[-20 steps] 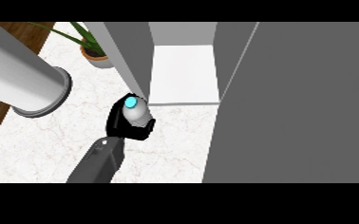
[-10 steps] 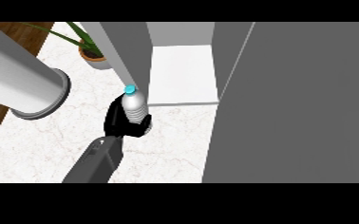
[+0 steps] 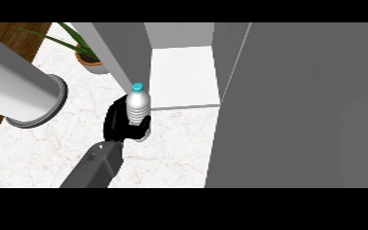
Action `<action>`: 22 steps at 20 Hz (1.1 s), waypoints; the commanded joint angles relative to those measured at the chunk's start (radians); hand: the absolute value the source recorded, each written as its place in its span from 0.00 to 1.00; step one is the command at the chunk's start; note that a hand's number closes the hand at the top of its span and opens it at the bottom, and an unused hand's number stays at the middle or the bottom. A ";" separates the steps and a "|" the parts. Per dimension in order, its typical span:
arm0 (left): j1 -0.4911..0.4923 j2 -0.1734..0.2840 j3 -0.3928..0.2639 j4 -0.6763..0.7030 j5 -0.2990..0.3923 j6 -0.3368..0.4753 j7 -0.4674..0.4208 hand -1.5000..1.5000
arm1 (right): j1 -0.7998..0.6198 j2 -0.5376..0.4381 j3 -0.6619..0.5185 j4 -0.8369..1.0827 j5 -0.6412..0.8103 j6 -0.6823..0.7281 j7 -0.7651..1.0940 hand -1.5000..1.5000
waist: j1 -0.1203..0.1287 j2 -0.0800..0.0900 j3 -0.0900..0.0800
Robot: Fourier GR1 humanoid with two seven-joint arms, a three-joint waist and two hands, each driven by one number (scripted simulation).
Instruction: Pick up the bottled water, place it into the cabinet and close the cabinet
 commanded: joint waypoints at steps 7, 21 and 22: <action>-0.255 -0.090 -0.082 -0.090 0.007 0.209 0.105 1.00 | -0.003 -0.023 -0.087 0.029 -0.156 0.070 -0.019 0.00 | -0.065 0.003 -0.005; -0.240 -0.066 -0.090 -0.059 0.002 0.431 0.116 1.00 | -0.033 -0.079 -0.176 0.073 -0.291 0.144 -0.030 0.00 | -0.108 0.021 -0.008; -0.238 -0.068 -0.093 -0.060 -0.001 0.453 0.114 1.00 | -0.027 -0.081 -0.173 0.076 -0.301 0.156 -0.029 0.00 | -0.114 0.021 -0.007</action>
